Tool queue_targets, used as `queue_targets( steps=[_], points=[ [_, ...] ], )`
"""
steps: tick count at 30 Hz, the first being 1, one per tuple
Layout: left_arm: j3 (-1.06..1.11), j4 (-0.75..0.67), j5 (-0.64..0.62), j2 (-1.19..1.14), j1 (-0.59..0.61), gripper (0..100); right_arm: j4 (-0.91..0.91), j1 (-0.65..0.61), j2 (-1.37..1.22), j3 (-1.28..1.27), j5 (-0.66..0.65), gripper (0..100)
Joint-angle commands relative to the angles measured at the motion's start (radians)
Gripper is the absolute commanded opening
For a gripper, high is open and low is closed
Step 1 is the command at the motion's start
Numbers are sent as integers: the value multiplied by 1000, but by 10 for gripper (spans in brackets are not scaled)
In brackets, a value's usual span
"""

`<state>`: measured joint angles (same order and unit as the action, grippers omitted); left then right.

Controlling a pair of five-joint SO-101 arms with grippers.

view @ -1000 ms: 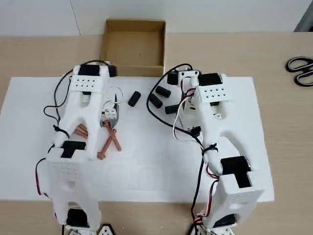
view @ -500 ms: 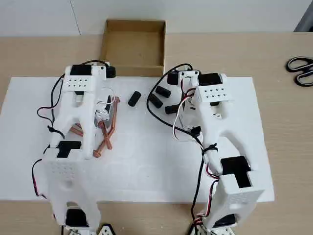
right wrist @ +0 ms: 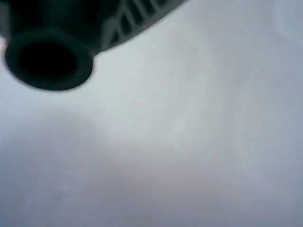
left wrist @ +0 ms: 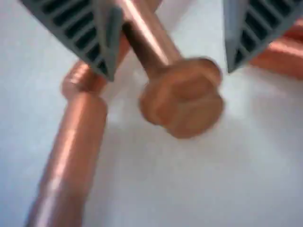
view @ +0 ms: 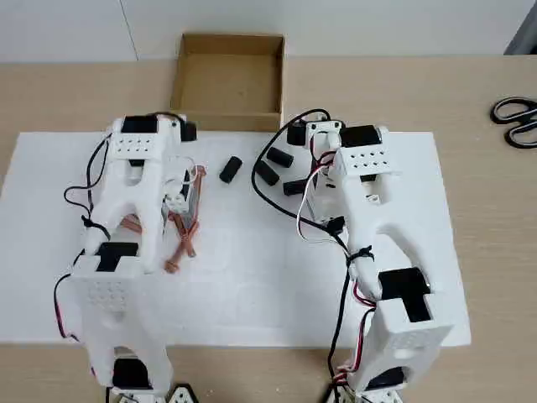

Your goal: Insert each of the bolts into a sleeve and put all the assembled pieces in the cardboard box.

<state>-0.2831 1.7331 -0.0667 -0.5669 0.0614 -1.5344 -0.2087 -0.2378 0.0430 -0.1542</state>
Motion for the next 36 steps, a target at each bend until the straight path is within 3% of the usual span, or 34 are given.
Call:
queue_targets(
  steps=[1,22,27,36],
  points=[
    [27,21,-28,104,-3,117,-1,4,62,26,-3,5],
    [24,-3,-78,3,-3,88,-1,2,62,26,-2,5],
    [24,-29,-78,-2,-3,134,1,2,62,26,-2,5],
    [25,-72,-78,-3,2,72,-4,2,62,26,-2,5]
  ],
)
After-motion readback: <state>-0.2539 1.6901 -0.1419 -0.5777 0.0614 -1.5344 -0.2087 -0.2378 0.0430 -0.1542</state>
